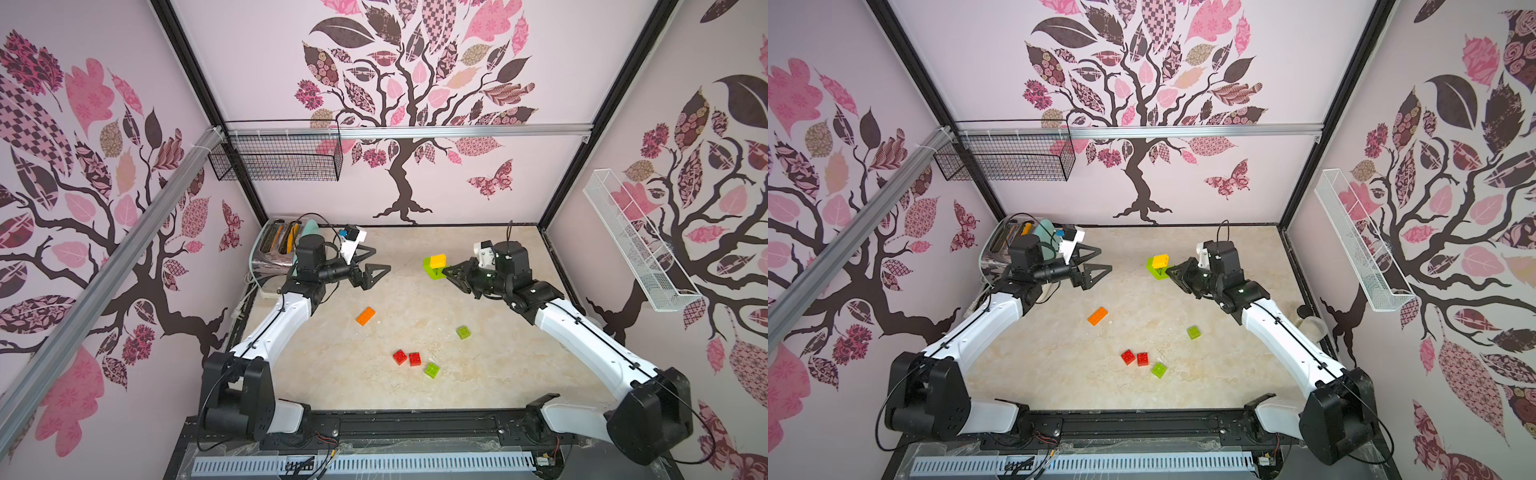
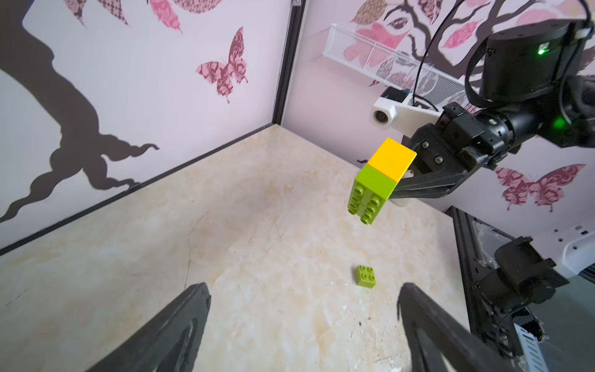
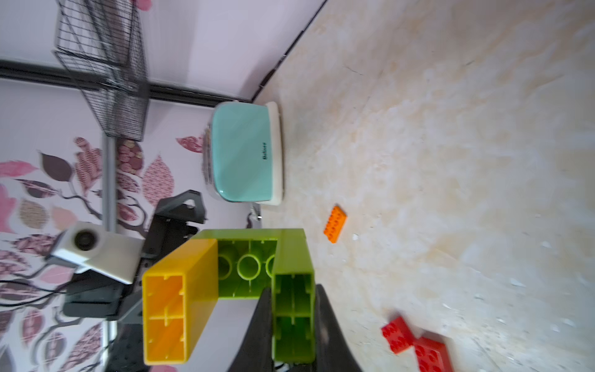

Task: Assemble a giraffe with lego
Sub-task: Adjust the lego brick at the center of the board.

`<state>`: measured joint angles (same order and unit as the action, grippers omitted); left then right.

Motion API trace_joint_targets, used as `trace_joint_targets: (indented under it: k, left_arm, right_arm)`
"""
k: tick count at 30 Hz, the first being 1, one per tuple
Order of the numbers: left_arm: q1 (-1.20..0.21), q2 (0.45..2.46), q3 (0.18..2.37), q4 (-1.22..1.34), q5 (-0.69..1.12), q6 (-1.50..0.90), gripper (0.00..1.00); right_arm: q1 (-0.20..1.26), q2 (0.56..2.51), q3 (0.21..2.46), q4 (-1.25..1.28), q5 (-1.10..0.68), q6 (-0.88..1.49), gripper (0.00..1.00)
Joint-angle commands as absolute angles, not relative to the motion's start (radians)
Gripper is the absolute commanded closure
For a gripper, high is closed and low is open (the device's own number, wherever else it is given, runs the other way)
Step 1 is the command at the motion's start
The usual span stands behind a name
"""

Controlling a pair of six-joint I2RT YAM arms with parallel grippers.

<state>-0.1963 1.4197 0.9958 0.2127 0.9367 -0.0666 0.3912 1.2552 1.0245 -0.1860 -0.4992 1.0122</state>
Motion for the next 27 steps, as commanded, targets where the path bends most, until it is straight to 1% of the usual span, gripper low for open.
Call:
trace_joint_targets:
  k: [1, 3, 6, 12, 17, 22, 27]
  left_arm:
    - [-0.199, 1.466, 1.006, 0.554, 1.029, -0.252, 0.06]
    - [-0.204, 1.498, 1.034, 0.577, 1.052, -0.267, 0.09]
    - [-0.217, 1.526, 1.07, 0.577, 1.099, -0.27, 0.1]
    - [-0.262, 1.549, 1.121, 0.577, 1.113, -0.295, 0.13]
    - [-0.289, 1.573, 1.179, 0.532, 1.157, -0.276, 0.2]
    - [-0.322, 1.568, 1.196, 0.518, 1.179, -0.278, 0.24]
    - [-0.344, 1.579, 1.238, 0.454, 1.189, -0.259, 0.33]
  right_arm:
    - [0.394, 1.256, 1.034, 0.082, -0.637, 1.289, 1.0]
    - [0.394, 1.276, 1.026, 0.169, -0.677, 1.407, 1.0]
    - [0.396, 1.294, 1.008, 0.299, -0.715, 1.536, 1.0]
    - [0.399, 1.28, 1.005, 0.282, -0.737, 1.56, 1.0]
    - [0.417, 1.287, 0.996, 0.279, -0.74, 1.561, 1.0]
    - [0.43, 1.293, 0.992, 0.286, -0.744, 1.552, 1.0]
    - [0.443, 1.303, 0.967, 0.326, -0.743, 1.579, 1.0]
